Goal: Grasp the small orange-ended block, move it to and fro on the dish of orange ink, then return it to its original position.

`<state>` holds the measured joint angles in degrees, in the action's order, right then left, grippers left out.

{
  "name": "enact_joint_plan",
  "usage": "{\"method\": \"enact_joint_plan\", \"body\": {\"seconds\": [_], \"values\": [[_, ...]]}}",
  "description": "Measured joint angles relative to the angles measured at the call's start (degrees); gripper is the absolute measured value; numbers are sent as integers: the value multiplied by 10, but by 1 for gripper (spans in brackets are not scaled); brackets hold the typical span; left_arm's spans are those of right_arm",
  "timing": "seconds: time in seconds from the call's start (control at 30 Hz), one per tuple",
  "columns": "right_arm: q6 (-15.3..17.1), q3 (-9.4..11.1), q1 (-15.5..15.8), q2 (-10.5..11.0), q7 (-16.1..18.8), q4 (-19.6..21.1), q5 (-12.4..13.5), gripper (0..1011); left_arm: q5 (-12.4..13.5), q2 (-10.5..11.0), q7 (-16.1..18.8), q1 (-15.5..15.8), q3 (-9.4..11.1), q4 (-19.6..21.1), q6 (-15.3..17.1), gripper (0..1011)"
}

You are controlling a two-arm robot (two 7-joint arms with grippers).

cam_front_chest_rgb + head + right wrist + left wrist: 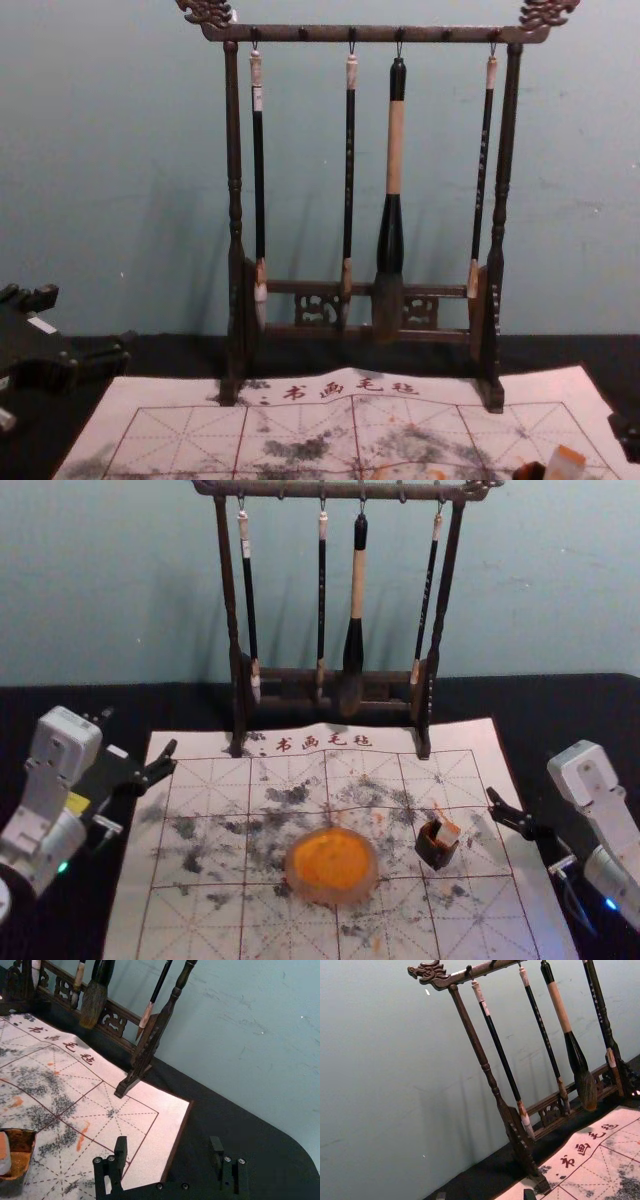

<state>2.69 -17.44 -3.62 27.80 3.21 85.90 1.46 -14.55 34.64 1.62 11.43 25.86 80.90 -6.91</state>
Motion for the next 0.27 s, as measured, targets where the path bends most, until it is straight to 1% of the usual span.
{"method": "enact_joint_plan", "body": {"seconds": [0.27], "values": [[0,0,0,0,0,0,1,1003,0,0,0,0,0,0,0,1001]]}}
